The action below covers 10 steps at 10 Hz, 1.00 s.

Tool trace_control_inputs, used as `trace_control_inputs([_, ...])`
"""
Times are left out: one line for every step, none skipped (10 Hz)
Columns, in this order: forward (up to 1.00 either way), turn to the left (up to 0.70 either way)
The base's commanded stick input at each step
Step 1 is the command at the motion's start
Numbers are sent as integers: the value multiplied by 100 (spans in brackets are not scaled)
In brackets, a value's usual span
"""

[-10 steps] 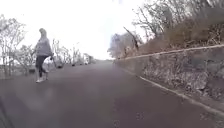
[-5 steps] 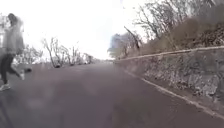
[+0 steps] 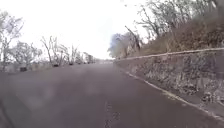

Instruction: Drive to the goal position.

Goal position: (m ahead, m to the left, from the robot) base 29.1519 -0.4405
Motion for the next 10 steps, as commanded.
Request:
trace_control_inputs([70,0])
trace_control_inputs([70,0])
trace_control_inputs([70,0])
trace_control_inputs([70,0])
trace_control_inputs([70,0])
trace_control_inputs([70,0])
trace_control_inputs([70,0])
trace_control_inputs([70,0])
trace_control_inputs([70,0])
trace_control_inputs([70,0])
